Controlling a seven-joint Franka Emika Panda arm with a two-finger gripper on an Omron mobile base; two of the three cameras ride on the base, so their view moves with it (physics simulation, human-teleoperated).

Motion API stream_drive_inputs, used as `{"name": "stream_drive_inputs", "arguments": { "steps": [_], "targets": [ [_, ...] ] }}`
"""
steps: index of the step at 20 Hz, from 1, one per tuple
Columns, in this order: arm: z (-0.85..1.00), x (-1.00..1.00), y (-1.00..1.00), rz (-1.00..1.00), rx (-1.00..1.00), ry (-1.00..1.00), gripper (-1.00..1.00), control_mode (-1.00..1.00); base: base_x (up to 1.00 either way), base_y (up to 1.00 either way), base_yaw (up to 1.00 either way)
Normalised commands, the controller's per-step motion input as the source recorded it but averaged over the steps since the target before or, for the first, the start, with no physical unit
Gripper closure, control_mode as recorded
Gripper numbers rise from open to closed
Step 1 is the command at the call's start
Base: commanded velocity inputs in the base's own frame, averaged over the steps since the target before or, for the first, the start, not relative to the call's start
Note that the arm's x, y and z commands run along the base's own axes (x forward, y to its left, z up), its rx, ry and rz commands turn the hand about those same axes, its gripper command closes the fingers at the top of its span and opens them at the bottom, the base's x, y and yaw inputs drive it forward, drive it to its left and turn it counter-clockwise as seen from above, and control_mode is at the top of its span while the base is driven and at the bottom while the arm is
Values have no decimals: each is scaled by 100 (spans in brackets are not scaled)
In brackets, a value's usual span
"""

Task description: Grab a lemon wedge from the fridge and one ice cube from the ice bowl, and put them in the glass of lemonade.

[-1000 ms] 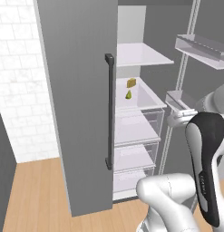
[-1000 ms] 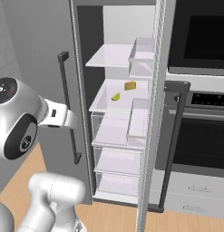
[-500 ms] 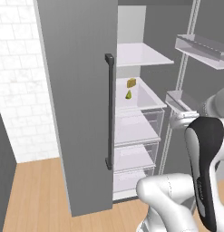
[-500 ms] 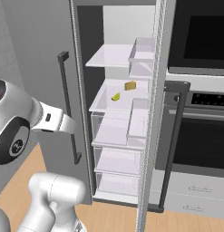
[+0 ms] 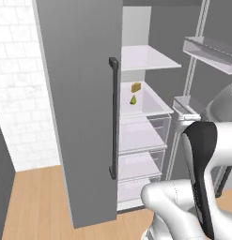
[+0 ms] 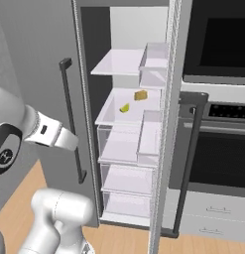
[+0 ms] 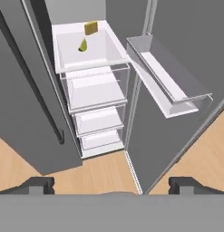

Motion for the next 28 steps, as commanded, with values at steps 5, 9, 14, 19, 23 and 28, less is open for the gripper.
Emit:
{"name": "stream_drive_inputs", "arguments": {
  "steps": [5, 9, 14, 19, 23, 28],
  "targets": [
    [0, 0, 0, 0, 0, 0, -100, 100, 96, 0, 1],
    [0, 0, 0, 0, 0, 0, -100, 100, 57, -17, 7],
    [0, 0, 0, 0, 0, 0, -100, 100, 1, -32, 18],
    [0, 0, 0, 0, 0, 0, -100, 100, 8, -6, 17],
    [0, 0, 0, 0, 0, 0, -100, 100, 4, -28, 13],
    [0, 0, 0, 0, 0, 0, -100, 100, 0, -37, 5]
  ]
}}
